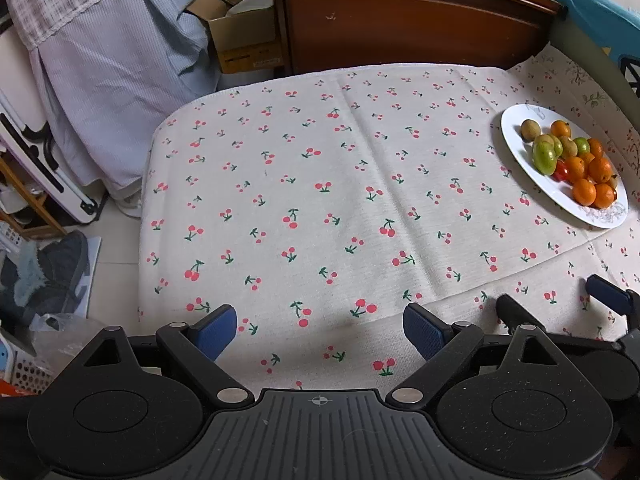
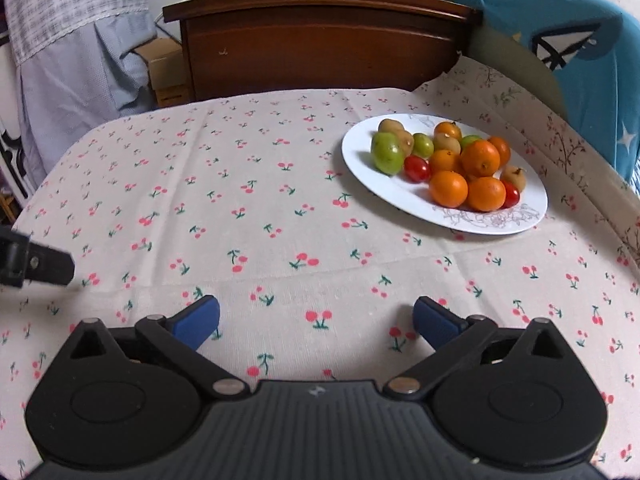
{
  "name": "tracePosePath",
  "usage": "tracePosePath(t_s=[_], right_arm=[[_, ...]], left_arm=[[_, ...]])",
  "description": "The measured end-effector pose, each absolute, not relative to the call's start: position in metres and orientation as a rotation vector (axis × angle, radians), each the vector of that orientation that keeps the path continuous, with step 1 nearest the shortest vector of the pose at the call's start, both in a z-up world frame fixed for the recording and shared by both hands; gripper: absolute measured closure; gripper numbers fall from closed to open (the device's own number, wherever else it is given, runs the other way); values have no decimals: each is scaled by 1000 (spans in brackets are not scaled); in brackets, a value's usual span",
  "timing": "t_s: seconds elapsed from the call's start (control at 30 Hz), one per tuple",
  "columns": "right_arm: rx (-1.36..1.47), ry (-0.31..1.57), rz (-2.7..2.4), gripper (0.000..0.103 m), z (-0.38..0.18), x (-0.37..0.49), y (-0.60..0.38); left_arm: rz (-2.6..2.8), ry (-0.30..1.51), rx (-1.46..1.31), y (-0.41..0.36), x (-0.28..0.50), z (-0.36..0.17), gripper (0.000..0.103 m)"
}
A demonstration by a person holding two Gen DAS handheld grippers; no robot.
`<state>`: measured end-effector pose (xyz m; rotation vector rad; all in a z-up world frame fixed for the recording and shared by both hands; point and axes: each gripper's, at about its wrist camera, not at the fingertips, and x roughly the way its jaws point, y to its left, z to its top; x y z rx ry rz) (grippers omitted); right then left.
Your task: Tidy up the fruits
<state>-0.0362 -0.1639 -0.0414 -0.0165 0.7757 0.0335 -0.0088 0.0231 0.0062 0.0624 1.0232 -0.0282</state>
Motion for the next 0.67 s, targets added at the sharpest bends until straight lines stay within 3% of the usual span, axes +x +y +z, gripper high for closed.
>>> tracePosePath(t_s=[0.67], right_arm=[[-2, 710, 6, 1, -48, -27, -157]], left_arm=[[-37, 1026, 47, 25, -8, 3, 11]])
